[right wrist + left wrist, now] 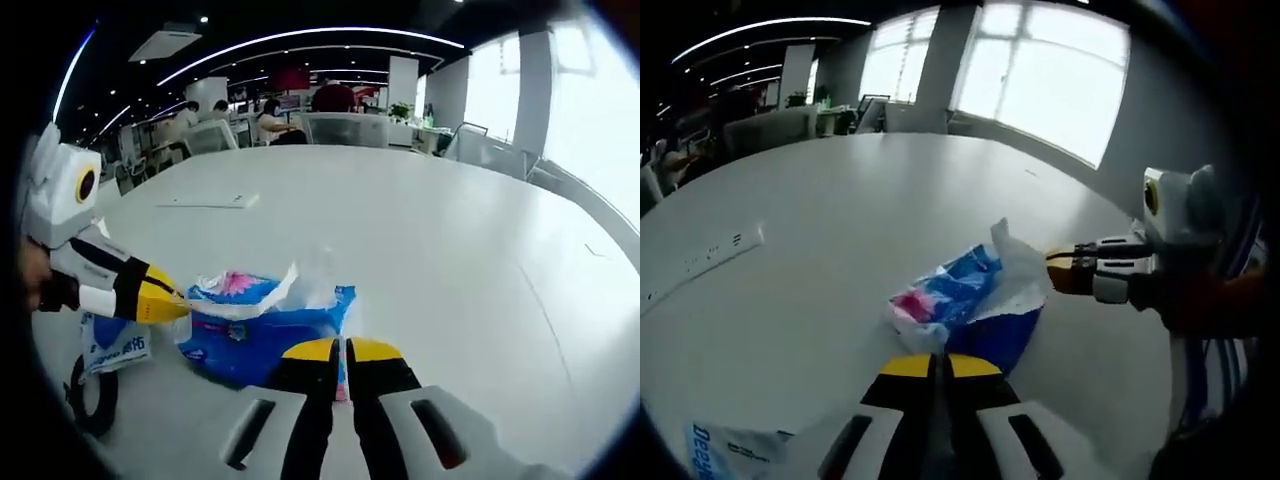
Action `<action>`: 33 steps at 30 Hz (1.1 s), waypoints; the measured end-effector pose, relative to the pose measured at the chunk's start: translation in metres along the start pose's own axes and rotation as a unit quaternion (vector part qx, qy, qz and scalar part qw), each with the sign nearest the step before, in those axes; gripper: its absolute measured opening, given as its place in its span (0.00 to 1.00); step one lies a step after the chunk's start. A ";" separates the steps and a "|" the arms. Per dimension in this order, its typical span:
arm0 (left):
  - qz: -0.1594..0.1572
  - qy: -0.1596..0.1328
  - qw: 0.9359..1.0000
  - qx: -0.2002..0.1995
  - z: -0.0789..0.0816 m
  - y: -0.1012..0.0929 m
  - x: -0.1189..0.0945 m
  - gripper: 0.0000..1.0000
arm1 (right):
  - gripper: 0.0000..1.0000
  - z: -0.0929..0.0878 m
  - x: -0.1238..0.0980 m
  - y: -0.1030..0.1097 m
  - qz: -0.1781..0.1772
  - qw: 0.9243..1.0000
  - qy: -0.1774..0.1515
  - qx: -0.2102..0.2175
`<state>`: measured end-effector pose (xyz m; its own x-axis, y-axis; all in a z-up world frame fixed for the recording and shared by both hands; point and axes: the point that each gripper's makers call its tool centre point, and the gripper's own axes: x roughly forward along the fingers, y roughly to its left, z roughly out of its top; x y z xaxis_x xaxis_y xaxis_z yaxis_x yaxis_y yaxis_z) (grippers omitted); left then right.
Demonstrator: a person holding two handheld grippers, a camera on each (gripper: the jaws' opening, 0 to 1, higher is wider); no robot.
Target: Arrange the tabletop items into an orderly group along one side of the table until the central work area is clear of visible clutter.
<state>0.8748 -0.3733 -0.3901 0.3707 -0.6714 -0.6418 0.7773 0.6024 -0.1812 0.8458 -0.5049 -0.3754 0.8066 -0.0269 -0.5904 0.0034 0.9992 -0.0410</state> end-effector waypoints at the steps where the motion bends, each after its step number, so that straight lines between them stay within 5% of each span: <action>1: 0.001 0.001 1.000 -0.002 0.000 0.001 0.000 0.04 | 0.07 0.000 -0.001 0.000 0.000 1.000 0.000 0.002; 12: 0.002 -0.006 1.000 0.002 0.001 0.001 -0.017 0.12 | 0.32 0.005 -0.020 -0.005 -0.033 0.999 -0.018 0.036; 16: 0.004 -0.006 1.000 0.009 0.000 0.002 -0.021 0.15 | 0.33 0.006 -0.029 -0.001 -0.035 0.998 -0.024 0.045; 33: 0.027 -0.026 0.999 0.009 0.002 0.042 -0.070 0.31 | 0.55 0.009 -0.067 0.019 -0.066 0.992 -0.056 0.088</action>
<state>0.8820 -0.3018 -0.3515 0.4381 -0.6597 -0.6106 0.7638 0.6313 -0.1341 0.7973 -0.4835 -0.3293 0.8528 -0.1637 -0.4959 0.2084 0.9774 0.0359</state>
